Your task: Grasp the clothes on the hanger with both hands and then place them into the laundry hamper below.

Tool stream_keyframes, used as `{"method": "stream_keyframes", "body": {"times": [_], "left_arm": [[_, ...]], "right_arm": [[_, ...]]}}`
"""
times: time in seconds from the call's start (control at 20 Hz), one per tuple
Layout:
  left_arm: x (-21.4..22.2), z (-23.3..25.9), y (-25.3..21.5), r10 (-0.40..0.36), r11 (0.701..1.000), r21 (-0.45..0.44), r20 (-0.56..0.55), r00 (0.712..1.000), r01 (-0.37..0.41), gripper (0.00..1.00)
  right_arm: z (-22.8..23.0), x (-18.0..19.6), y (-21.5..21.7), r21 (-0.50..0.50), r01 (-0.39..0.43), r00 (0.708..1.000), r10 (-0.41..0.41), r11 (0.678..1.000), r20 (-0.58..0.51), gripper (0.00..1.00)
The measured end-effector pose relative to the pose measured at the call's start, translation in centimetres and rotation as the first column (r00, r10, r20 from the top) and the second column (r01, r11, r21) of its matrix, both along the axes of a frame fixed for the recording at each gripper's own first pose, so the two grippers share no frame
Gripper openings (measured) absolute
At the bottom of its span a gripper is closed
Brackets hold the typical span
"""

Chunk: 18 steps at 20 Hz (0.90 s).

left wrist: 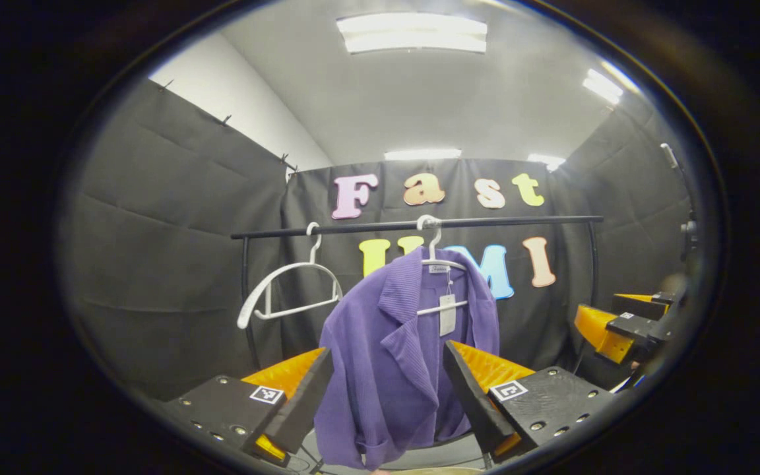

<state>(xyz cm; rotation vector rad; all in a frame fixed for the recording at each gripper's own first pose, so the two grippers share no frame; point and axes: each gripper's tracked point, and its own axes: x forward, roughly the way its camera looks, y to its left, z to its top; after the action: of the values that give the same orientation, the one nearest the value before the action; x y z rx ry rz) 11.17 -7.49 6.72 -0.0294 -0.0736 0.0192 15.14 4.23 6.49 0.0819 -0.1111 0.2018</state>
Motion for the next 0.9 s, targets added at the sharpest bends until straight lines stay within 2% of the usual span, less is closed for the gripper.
{"method": "stream_keyframes", "body": {"times": [0.45, 0.5, 0.6, 0.65, 0.75, 0.9], "left_arm": [[6.9, -1.8, -2.2, 0.024, 0.999, -0.044, -0.033, 0.999, -0.025, 1.00], [7.7, -2.2, -2.4, 0.030, 0.998, -0.050, -0.036, 0.999, -0.032, 0.96], [9.1, -2.8, -2.4, 0.046, 0.997, -0.064, -0.046, 0.998, -0.049, 1.00], [9.8, -3.2, -2.3, 0.056, 0.996, -0.066, -0.051, 0.997, -0.059, 0.96], [11.2, -3.9, -2.1, 0.079, 0.995, -0.058, -0.063, 0.995, -0.083, 1.00], [12.7, -4.9, -1.8, 0.104, 0.993, -0.054, -0.083, 0.991, -0.109, 1.00]], "right_arm": [[1.0, 6.4, 4.0, -0.004, -0.105, 0.993, 0.106, 0.994, 0.043, 0.95], [1.1, 7.2, 4.4, -0.001, -0.119, 0.992, 0.119, 0.993, 0.045, 0.95], [1.1, 8.8, 5.4, 0.010, -0.151, 0.988, 0.151, 0.988, 0.046, 0.95], [1.0, 9.5, 5.8, 0.016, -0.167, 0.985, 0.166, 0.986, 0.044, 0.95], [0.6, 10.9, 6.5, 0.027, -0.192, 0.981, 0.191, 0.981, 0.034, 0.95], [-0.3, 12.8, 7.7, 0.047, -0.231, 0.973, 0.230, 0.972, 0.013, 0.95]]}}
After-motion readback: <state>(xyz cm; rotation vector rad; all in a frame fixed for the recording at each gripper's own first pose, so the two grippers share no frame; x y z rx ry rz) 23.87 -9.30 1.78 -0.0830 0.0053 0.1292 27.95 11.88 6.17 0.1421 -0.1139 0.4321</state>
